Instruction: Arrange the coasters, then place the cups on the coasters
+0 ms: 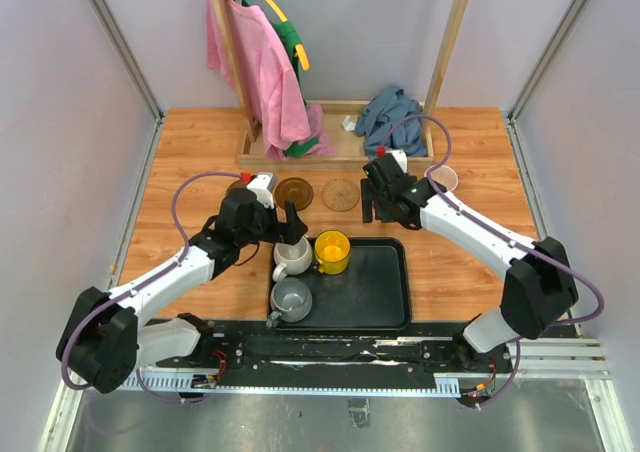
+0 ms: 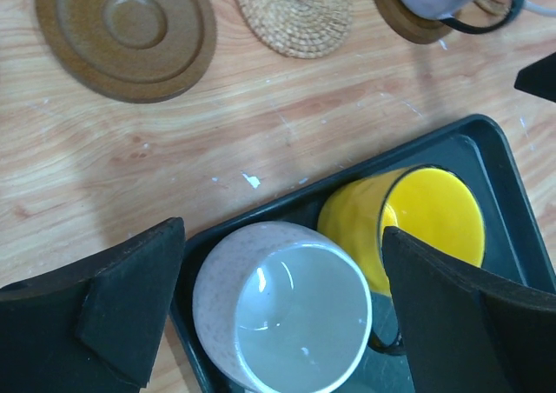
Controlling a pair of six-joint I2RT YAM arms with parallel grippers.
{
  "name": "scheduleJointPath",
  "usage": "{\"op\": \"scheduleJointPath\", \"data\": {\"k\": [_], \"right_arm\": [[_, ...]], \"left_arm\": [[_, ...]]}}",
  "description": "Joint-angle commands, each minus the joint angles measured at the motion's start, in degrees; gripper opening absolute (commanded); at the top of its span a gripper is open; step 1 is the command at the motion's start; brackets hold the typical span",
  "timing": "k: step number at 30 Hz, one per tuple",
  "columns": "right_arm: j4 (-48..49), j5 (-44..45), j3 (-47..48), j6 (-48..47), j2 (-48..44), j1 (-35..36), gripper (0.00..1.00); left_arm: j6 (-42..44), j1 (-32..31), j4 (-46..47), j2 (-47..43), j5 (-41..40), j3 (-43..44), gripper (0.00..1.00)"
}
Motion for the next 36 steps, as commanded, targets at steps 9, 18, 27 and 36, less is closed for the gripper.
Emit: {"op": "scheduleJointPath", "data": {"k": [9,18,27,36], "right_arm": [[-0.1,2.1,-5.9,2.5,-9.9,0.9,0.80],[0.0,2.4,-8.0,2.8,-12.6,0.8,0.80],[0.6,1.7,-9.3,3.3,-13.6,0.9,0.80],[0.6,1.4,-9.8,3.4,-13.7,0.9,0.80]], "left_arm": [[10.3,-7.4,-0.8,-1.1,8.3,2.6,0.99],[12.7,-17.0,-8.0,3.0,1.6,5.9,0.93],[12.7,-18.5,-9.6,3.2,0.0,6.0,0.79],[12.1,-19.2,-8.5,6.8,2.1,5.9,0.65]]}}
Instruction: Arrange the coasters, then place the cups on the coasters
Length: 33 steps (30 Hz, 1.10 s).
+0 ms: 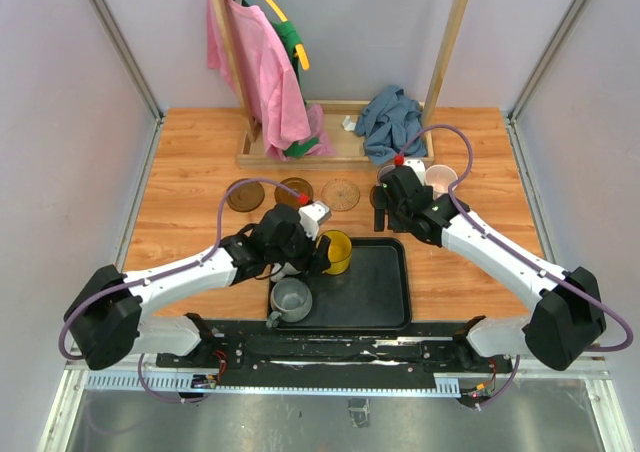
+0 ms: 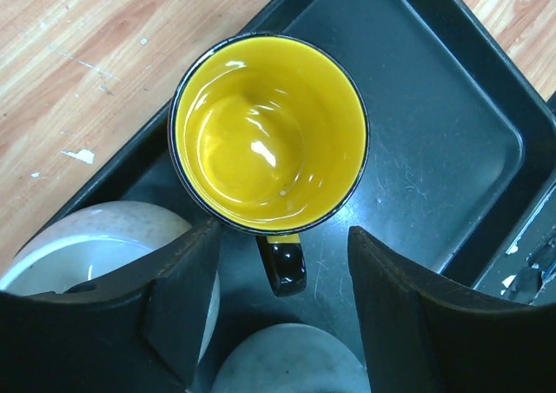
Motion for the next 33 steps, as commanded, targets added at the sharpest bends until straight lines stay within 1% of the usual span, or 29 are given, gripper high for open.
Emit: {"op": "scheduleJointPath", "data": {"k": [1,6,12,16,18,22,25,29,31,33], "right_arm": [[0.1,0.5,-1.0,1.1,-1.3,0.5,0.79],[0.1,0.5,-0.9,1.1,-1.9,0.5,0.80],[0.0,0.0,-1.1,1.3,-2.5,0.5,0.79],[-0.4,-0.1,-2.0,2.1,-3.3,0.7,0.79],[-0.4,0.0,-2.6,2.3,-3.9,0.9,0.79],[-1.4,0.0,-3.2,3.0,-4.5,1.9,0.79],[-2.1,0.3,-3.4,2.7,-5.2,3.9,0.79],[-3.6,3.2,-3.1,2.5,-6.6,10.4,0.78],[-4.3,3.8,-2.8,3.4,-7.0,13.9,0.78],[-4.1,3.9,-2.7,4.4,-7.1,17.9,0.77]], "left_arm": [[-0.2,-1.0,-1.0,2.2,1.1,0.9,0.65],[-0.8,-2.0,-0.9,3.4,4.5,1.0,0.61],[-0.6,-3.7,-0.8,4.4,11.7,1.5,0.56],[0.3,-4.7,0.3,2.9,16.7,1.3,0.56],[0.6,-4.9,1.5,1.5,18.4,1.1,0.59],[0.7,-4.9,1.8,-1.1,19.6,1.5,0.75],[0.3,-4.9,1.0,-2.5,18.7,1.8,0.82],[-0.3,-4.9,-1.3,-5.4,14.3,2.5,0.86],[-1.2,-4.9,-2.4,-7.4,10.1,2.8,0.87],[-3.3,-4.9,-3.0,-9.9,3.1,2.7,0.88]]}}
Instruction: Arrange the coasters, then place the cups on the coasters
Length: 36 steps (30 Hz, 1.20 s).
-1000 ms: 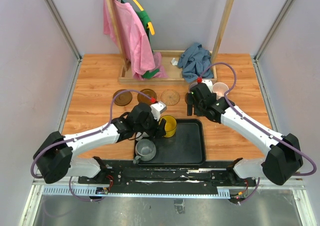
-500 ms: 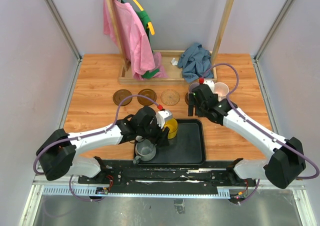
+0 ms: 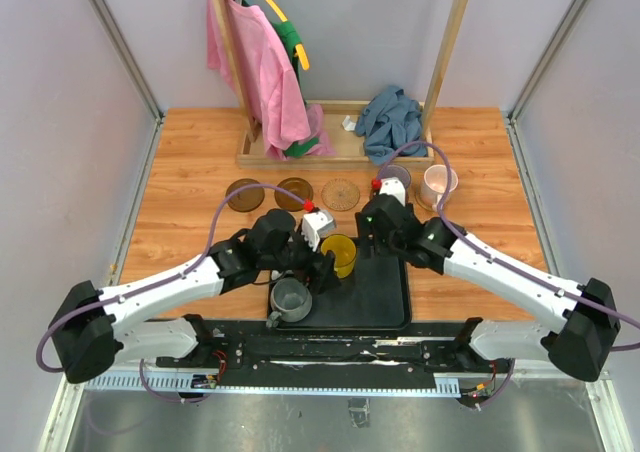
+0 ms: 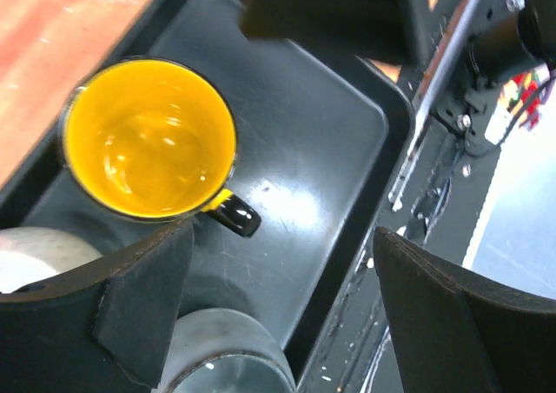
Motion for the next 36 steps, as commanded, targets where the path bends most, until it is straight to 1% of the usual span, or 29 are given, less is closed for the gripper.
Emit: {"op": "scheduleJointPath", "data": {"k": [1,3,5,9,14,18,21,24,31,36], "right_arm": [[-1.8,2.5,0.3,2.9,-1.2,7.9,0.76],[-0.9,3.2,0.4,3.8,-0.6,10.9,0.76],[-0.6,3.7,0.9,4.4,0.5,12.7,0.76],[0.8,3.7,0.7,5.7,2.8,14.2,0.76],[3.5,2.0,0.1,7.3,6.0,15.0,0.76],[5.5,2.1,1.4,6.9,8.3,16.7,0.78],[6.4,1.6,2.3,6.8,10.4,17.2,0.80],[7.4,-0.1,2.9,6.9,13.0,17.3,0.80],[7.2,-0.8,5.1,7.9,19.5,17.7,0.81],[6.8,-0.8,5.7,9.4,23.2,17.7,0.77]], "left_arm": [[-5.0,-0.5,-1.7,-5.7,-16.8,1.8,0.89],[-7.8,-0.5,-3.4,-7.8,-26.2,1.4,0.89],[-9.5,-0.5,-4.8,-10.1,-32.6,1.1,0.90],[-12.1,-0.4,-4.2,-14.9,-40.5,-1.4,0.98],[-16.0,0.2,-5.6,-16.7,-49.4,-3.3,1.00],[-16.7,3.3,-6.9,-16.6,-49.6,-4.4,1.00],[-17.0,7.0,-5.9,-17.1,-47.8,-5.9,1.00],[-17.0,9.3,-4.5,-17.7,-46.4,-7.6,1.00],[-17.1,10.2,-3.0,-18.6,-45.8,-9.7,1.00],[-17.4,10.2,-2.3,-18.3,-44.9,-10.6,1.00]]}}
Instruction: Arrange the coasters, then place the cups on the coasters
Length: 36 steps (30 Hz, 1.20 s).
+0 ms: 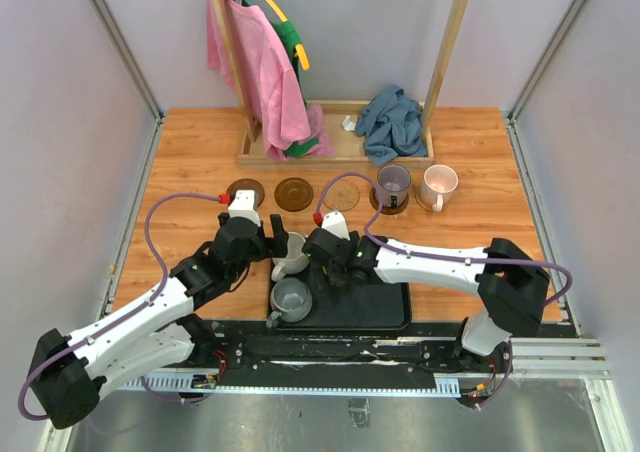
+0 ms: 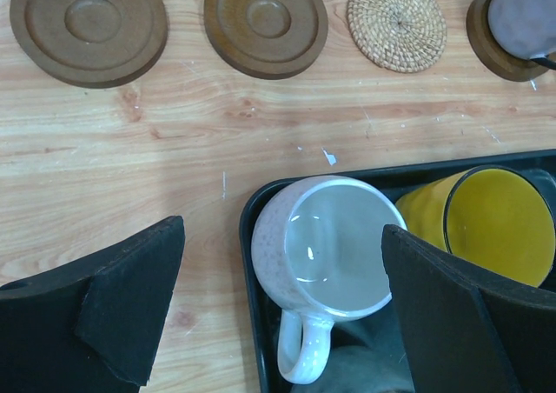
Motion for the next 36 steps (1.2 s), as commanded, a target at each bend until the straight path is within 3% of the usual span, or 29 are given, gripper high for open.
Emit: {"op": "scheduleJointPath", "data": {"k": [1,11,19,30,36], "right_arm": [[-0.5,-0.2,2.0,2.6,2.5,0.8,0.75],[-3.7,4.0,1.5,5.0,1.6,0.8,0.57],[-6.9,7.7,1.1,7.6,1.0,0.8,0.55],[-0.6,6.9,-1.5,6.8,0.4,0.8,0.53],[-0.2,6.8,-0.6,6.7,2.3,0.8,0.47]], "left_arm": [[-1.0,0.4,2.6,-0.5,0.6,-1.3,1.00],[-1.7,0.4,4.3,0.1,2.1,-2.5,1.00],[-1.7,0.4,5.9,1.6,3.4,-2.7,1.00],[-1.7,0.4,7.3,1.2,3.7,-4.0,1.00],[-1.5,0.4,7.4,0.7,3.6,-4.3,1.00]]}}
